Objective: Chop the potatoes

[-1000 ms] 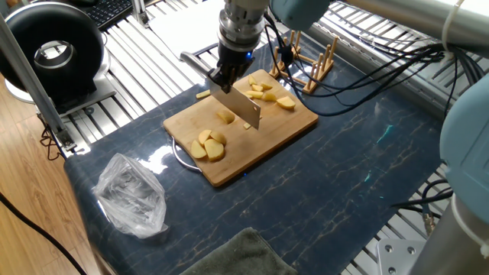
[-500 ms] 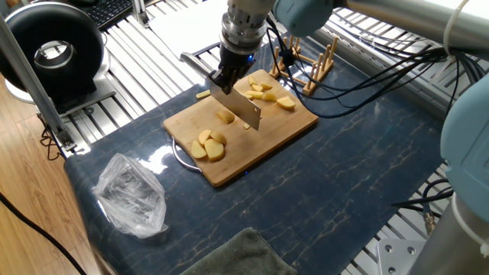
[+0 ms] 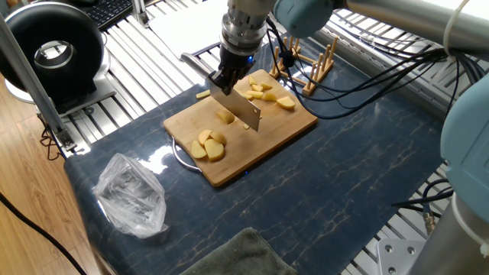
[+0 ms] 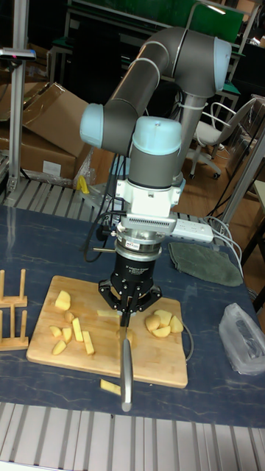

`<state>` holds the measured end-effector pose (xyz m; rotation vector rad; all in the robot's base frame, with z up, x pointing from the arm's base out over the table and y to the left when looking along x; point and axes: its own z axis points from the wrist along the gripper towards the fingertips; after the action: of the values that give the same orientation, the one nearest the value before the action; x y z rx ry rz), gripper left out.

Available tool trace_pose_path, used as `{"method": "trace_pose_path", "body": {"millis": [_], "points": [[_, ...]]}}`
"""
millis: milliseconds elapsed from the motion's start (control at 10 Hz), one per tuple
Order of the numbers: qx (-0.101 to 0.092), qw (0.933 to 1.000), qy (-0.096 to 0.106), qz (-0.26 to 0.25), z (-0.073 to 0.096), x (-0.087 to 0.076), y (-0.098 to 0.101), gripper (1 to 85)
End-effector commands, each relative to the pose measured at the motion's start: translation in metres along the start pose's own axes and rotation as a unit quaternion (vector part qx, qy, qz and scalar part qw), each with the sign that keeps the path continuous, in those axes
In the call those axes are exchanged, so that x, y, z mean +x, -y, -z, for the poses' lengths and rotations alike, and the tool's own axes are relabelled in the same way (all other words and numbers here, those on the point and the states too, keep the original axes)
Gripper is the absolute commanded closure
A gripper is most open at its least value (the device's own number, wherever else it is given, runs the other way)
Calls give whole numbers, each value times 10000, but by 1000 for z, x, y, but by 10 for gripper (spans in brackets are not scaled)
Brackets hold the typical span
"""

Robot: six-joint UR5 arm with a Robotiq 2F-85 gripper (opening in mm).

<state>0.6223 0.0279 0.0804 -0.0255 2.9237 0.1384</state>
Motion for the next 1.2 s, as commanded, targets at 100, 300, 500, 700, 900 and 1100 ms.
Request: {"method": "trace_pose_path", "body": {"millis": [100,300,500,700,900,1100], "points": [[-121,9995,-2,-275,1,1,-4,847],[-129,9995,-2,-277,1,1,-4,847],[-121,9996,14,-268,-1,0,-2,847],[-135,9995,113,-248,-9,-4,0,847],[-165,9994,152,-248,-10,-5,-1,847],[-157,9994,160,-246,-10,-6,0,847]]}}
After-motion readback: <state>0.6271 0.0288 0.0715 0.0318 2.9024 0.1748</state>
